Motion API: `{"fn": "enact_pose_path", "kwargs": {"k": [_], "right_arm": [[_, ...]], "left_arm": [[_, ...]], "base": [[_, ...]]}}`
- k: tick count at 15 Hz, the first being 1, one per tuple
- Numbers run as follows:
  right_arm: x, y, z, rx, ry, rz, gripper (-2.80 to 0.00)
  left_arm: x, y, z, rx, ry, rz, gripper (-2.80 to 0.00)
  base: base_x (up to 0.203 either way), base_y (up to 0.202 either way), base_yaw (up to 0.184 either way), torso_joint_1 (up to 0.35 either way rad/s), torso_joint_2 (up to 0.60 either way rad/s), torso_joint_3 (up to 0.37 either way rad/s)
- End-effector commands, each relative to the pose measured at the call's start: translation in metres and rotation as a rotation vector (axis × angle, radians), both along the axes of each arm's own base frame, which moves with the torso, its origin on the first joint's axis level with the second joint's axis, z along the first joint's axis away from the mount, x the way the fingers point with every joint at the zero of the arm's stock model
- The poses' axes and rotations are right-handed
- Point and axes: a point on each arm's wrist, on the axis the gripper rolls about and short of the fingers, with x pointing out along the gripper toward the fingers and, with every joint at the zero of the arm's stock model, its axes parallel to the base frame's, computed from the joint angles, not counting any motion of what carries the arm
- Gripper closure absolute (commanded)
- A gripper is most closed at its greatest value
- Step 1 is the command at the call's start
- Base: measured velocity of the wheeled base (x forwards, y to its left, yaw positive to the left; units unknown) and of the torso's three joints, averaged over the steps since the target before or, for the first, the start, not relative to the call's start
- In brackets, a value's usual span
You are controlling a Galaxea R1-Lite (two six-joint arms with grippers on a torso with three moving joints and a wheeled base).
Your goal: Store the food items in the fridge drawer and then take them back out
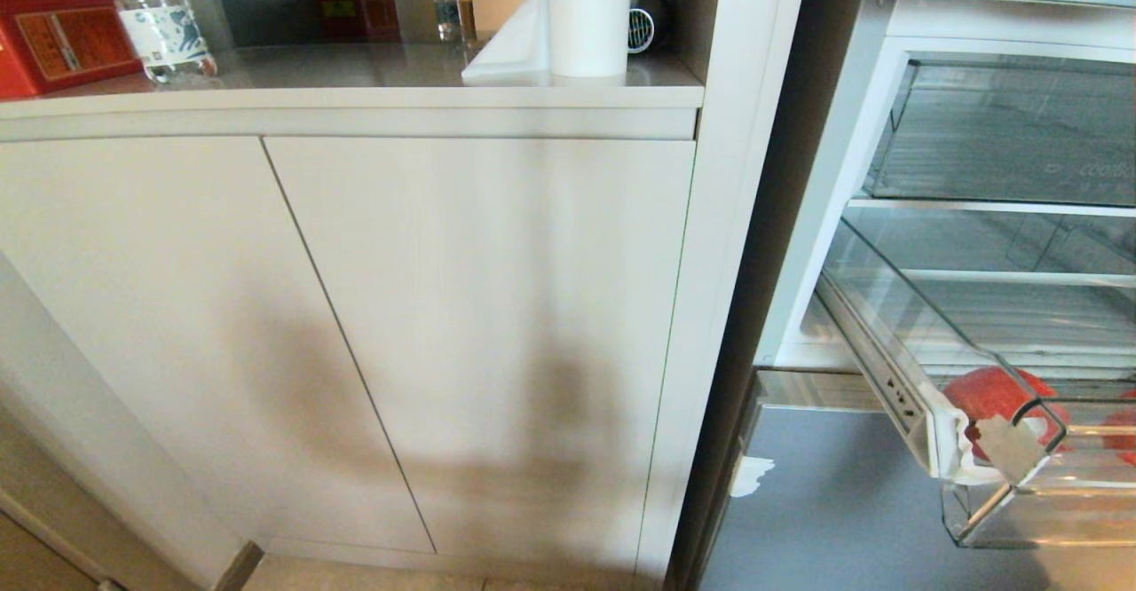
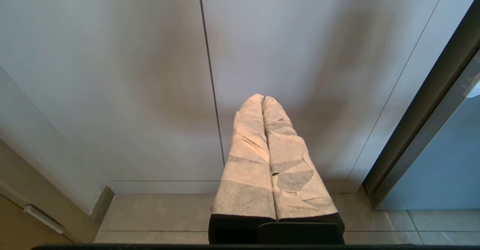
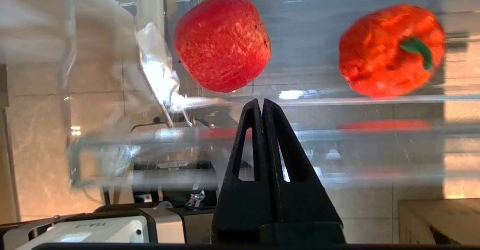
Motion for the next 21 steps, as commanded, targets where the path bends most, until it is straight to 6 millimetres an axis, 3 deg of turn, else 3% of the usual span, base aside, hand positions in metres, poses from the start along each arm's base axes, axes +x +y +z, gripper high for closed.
{"fn": "enact_pose_path", "kwargs": {"k": [1, 4, 5, 11, 18, 21], "right_arm": [[0.03, -0.003, -0.008, 0.006, 0.043, 0.0, 0.0], [0.069, -0.006, -0.013, 0.007, 0.078, 0.004, 0.0], [0.081, -0.008, -0.012, 0.004, 0.079, 0.008, -2.8], [0.114, -0.009, 0.0, -0.047, 0.147, 0.09, -2.8], [0.128, 0.0, -0.015, -0.021, 0.371, 0.228, -2.8], [0.125, 0.003, -0.017, -0.011, 0.416, 0.251, -2.8]], "left_arm": [[0.0, 0.0, 0.0, 0.0, 0.001, 0.0, 0.0], [0.0, 0.0, 0.0, 0.0, 0.001, 0.0, 0.0], [0.0, 0.0, 0.0, 0.0, 0.001, 0.0, 0.0], [0.0, 0.0, 0.0, 0.0, 0.001, 0.0, 0.0], [0.0, 0.0, 0.0, 0.0, 0.001, 0.0, 0.0], [0.0, 0.0, 0.0, 0.0, 0.001, 0.0, 0.0]], "base": [[0.0, 0.0, 0.0, 0.0, 0.0, 0.0], [0.0, 0.0, 0.0, 0.0, 0.0, 0.0], [0.0, 0.0, 0.0, 0.0, 0.0, 0.0], [0.0, 0.0, 0.0, 0.0, 0.0, 0.0], [0.0, 0.0, 0.0, 0.0, 0.0, 0.0], [0.0, 0.0, 0.0, 0.0, 0.0, 0.0]]}}
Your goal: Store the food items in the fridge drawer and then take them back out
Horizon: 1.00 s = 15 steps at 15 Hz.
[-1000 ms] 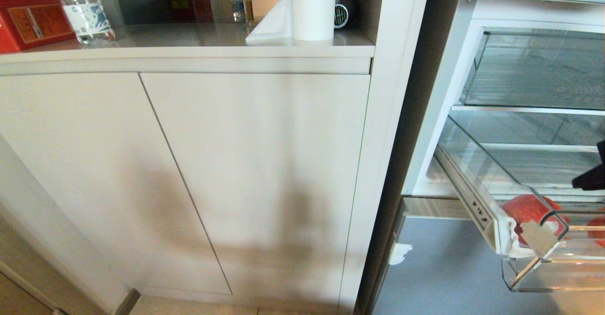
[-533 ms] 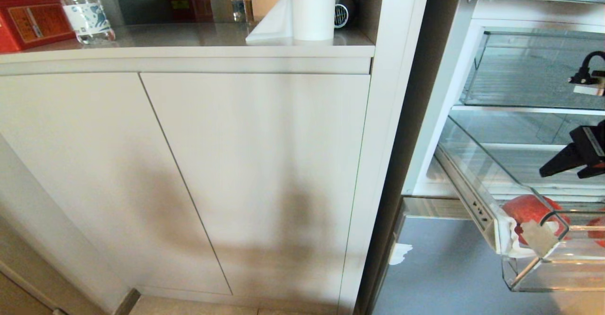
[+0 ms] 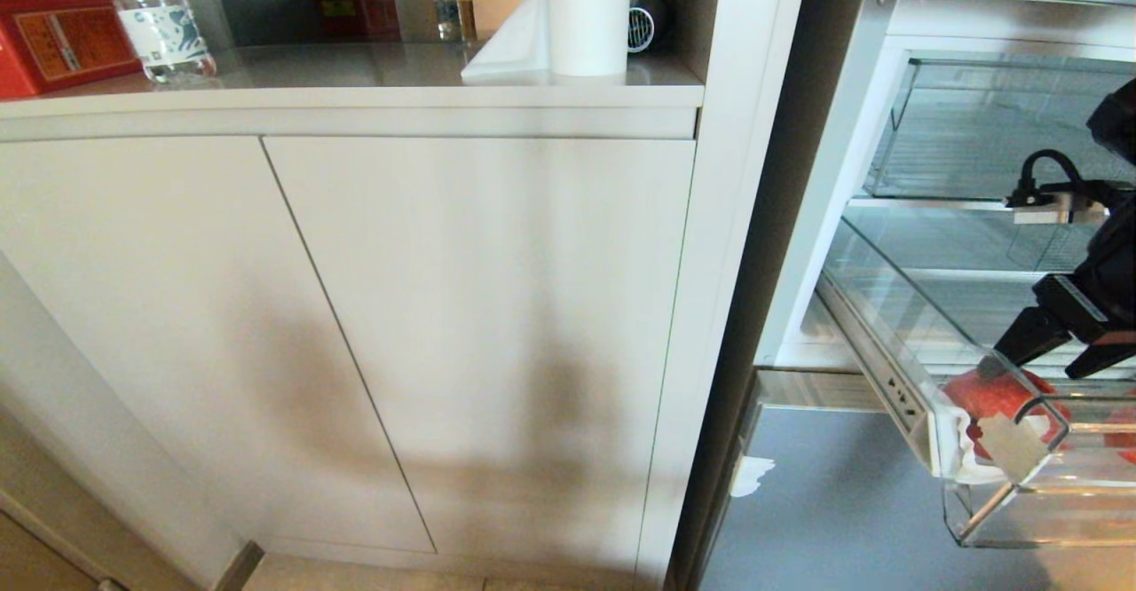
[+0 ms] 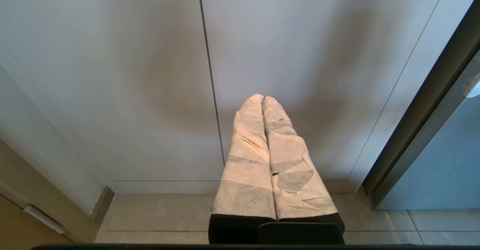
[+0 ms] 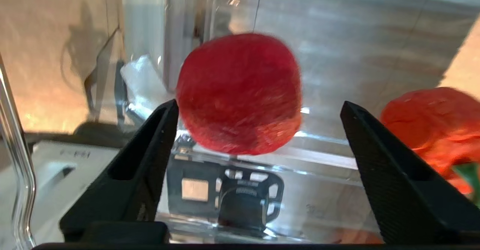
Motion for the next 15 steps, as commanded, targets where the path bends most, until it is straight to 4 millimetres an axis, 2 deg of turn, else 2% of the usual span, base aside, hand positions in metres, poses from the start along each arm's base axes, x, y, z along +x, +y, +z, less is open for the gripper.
{"fn": "enact_pose_path", "kwargs": {"k": [1, 6, 15], "right_arm": [[0.0, 0.002, -0.004, 0.008, 0.043, 0.012, -2.8], [-0.007, 0.002, -0.009, -0.001, 0.131, 0.051, -2.8], [0.012, 0.002, -0.028, 0.013, 0.201, 0.052, -2.8]], "left_arm": [[0.0, 0.0, 0.0, 0.0, 0.001, 0.0, 0.0], [0.0, 0.0, 0.0, 0.0, 0.001, 0.0, 0.0], [0.0, 0.0, 0.0, 0.0, 0.001, 0.0, 0.0]], "base": [[0.0, 0.0, 0.0, 0.0, 0.0, 0.0], [0.0, 0.0, 0.0, 0.0, 0.0, 0.0], [0.0, 0.0, 0.0, 0.0, 0.0, 0.0]]}}
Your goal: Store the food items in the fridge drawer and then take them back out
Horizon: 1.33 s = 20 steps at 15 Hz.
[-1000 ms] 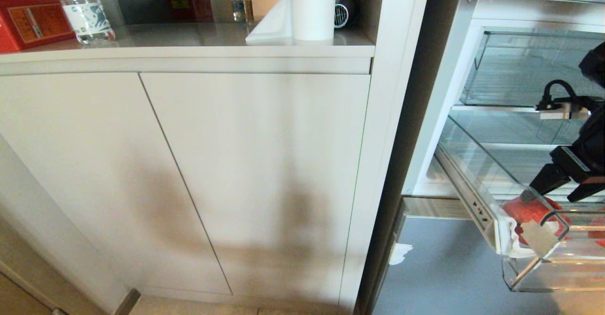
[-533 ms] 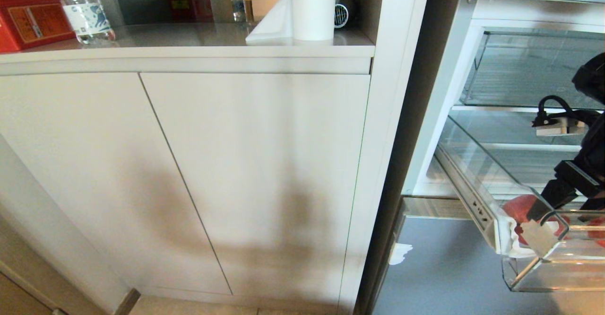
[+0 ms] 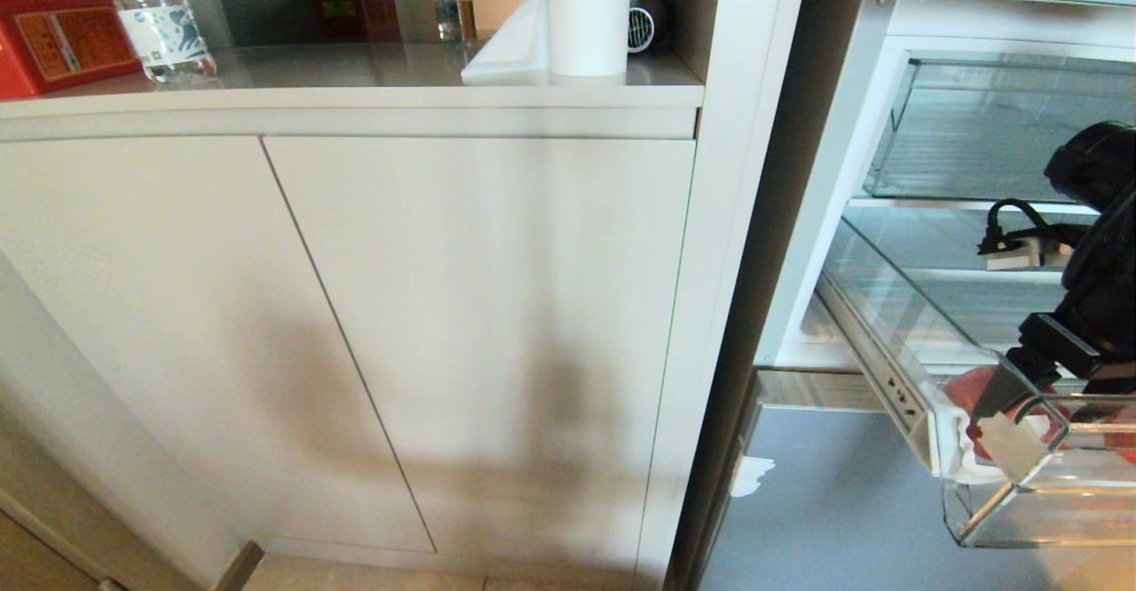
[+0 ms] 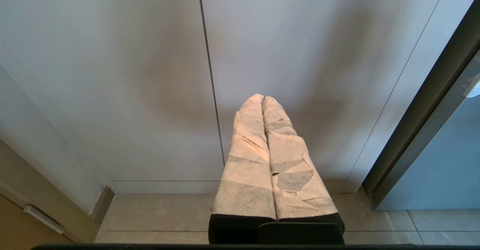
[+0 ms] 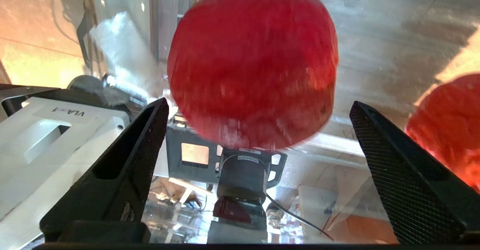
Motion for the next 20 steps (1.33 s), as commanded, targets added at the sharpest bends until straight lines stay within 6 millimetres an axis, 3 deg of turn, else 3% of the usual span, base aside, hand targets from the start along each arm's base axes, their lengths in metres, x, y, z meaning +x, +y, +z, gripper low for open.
{"fn": "enact_pose_path", "kwargs": {"k": [1, 8, 9, 16, 20], "right_arm": [[0.007, 0.0, -0.006, 0.008, 0.026, 0.001, -2.8], [0.013, 0.0, -0.011, 0.017, 0.039, 0.002, -2.8], [0.013, 0.0, -0.011, 0.019, 0.039, 0.002, 0.0], [0.009, 0.0, -0.006, 0.032, 0.022, 0.003, 0.0], [-0.034, 0.002, 0.034, 0.035, -0.139, 0.007, 0.0]], "left_arm": [[0.0, 0.0, 0.0, 0.0, 0.001, 0.0, 0.0], [0.0, 0.0, 0.0, 0.0, 0.001, 0.0, 0.0], [0.0, 0.0, 0.0, 0.0, 0.001, 0.0, 0.0], [0.0, 0.0, 0.0, 0.0, 0.001, 0.0, 0.0], [0.0, 0.0, 0.0, 0.0, 0.001, 0.0, 0.0]], "base": [[0.0, 0.0, 0.0, 0.0, 0.0, 0.0], [0.0, 0.0, 0.0, 0.0, 0.0, 0.0], [0.0, 0.0, 0.0, 0.0, 0.0, 0.0], [0.0, 0.0, 0.0, 0.0, 0.0, 0.0], [0.0, 0.0, 0.0, 0.0, 0.0, 0.0]]}}
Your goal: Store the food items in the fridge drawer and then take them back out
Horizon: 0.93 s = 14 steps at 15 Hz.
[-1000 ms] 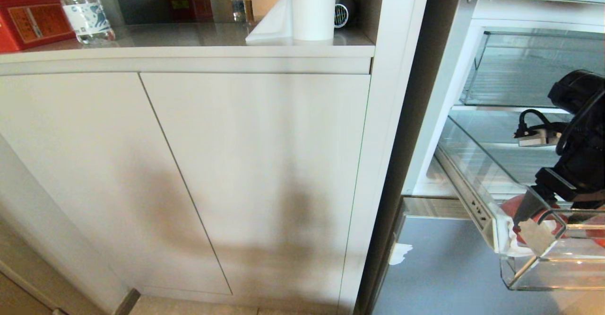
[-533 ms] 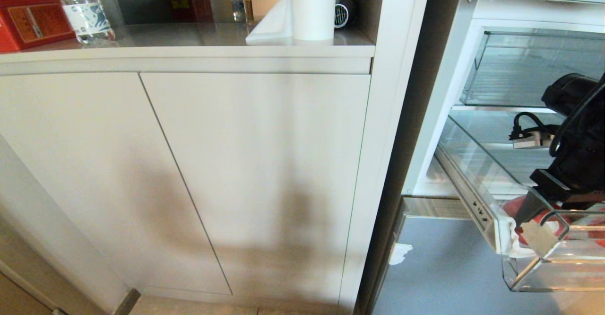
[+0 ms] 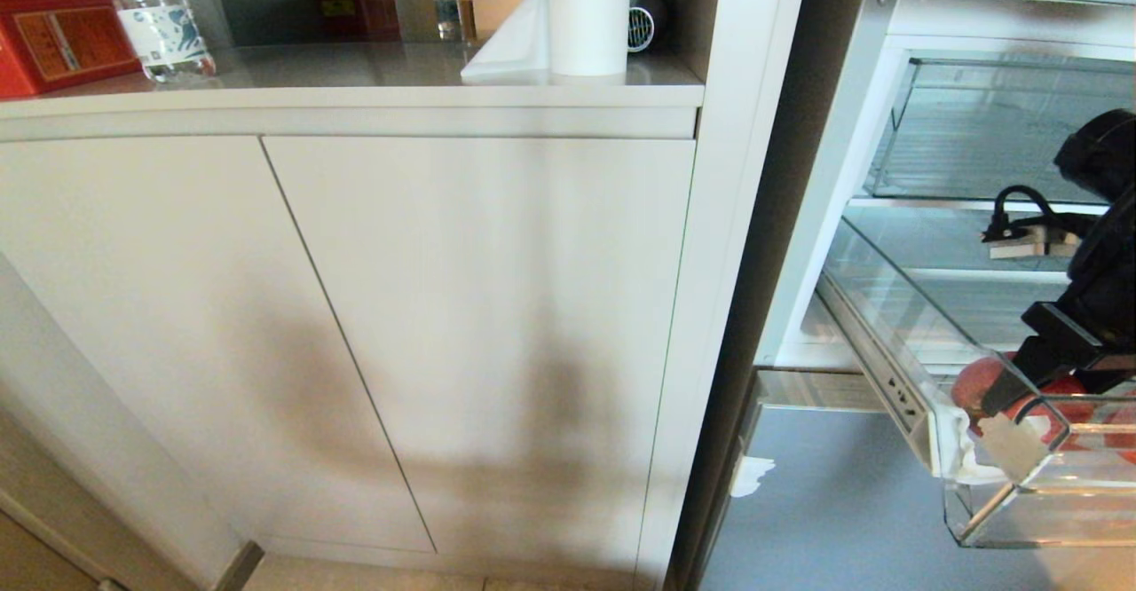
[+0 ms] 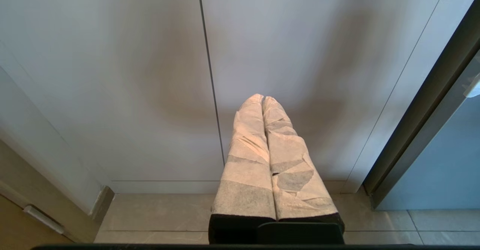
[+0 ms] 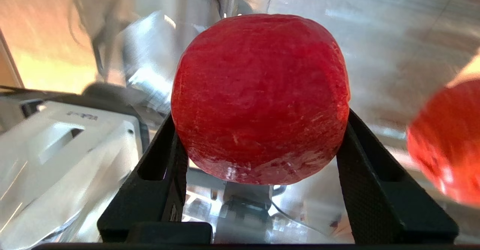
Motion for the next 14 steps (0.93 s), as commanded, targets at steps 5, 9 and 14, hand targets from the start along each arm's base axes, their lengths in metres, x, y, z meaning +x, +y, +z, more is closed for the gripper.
{"fn": "enact_pose_path", "kwargs": {"k": [5, 9, 14], "right_arm": [[-0.116, 0.005, 0.073, 0.012, -0.377, 0.001, 0.0], [-0.185, 0.008, 0.089, 0.025, -0.61, -0.034, 0.0], [-0.244, 0.01, 0.071, 0.043, -1.028, -0.166, 0.0]], "left_arm": [[0.0, 0.0, 0.0, 0.0, 0.001, 0.0, 0.0], [0.0, 0.0, 0.0, 0.0, 0.001, 0.0, 0.0], [0.0, 0.0, 0.0, 0.0, 0.001, 0.0, 0.0]], "base": [[0.0, 0.0, 0.0, 0.0, 0.0, 0.0], [0.0, 0.0, 0.0, 0.0, 0.0, 0.0], [0.0, 0.0, 0.0, 0.0, 0.0, 0.0]]}}
